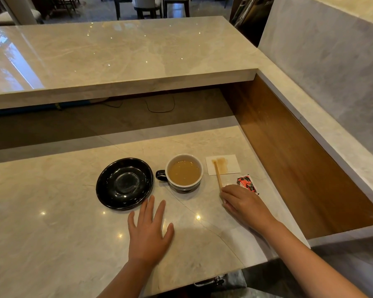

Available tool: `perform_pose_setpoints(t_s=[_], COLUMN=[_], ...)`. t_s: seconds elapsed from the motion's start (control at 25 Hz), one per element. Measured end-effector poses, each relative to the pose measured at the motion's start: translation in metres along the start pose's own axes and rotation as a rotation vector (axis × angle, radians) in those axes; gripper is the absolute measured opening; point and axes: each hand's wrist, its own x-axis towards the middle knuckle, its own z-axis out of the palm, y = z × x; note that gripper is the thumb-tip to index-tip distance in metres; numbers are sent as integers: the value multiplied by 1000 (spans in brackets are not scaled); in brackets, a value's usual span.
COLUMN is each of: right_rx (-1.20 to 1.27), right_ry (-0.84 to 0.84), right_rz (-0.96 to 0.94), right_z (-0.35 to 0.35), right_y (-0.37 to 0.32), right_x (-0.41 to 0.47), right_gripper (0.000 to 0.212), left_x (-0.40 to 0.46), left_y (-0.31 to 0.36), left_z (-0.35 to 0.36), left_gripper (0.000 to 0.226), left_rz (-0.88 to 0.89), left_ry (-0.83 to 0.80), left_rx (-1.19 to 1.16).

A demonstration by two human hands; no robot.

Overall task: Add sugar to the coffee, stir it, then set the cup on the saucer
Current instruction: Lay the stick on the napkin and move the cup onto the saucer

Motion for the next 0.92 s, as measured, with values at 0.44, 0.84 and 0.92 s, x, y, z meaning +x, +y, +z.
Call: perform_pose_setpoints(t_s=[0.44,0.84,0.92], right_rx=[120,67,38], right_ry=[-4,-349,-428], right_rz=[229,258,256], right_z=[-11,-32,-27], right_y=[-18,-73,-72], right_x=[8,118,129], right_gripper=[40,96,100], left_x=[-1,0,0], left_y=[-1,1,2], left_z=[0,0,-1], left_gripper=[64,64,63], left_rz=[24,-16,-19], left_ry=[17,5,2], left_rx=[-18,-14,-15])
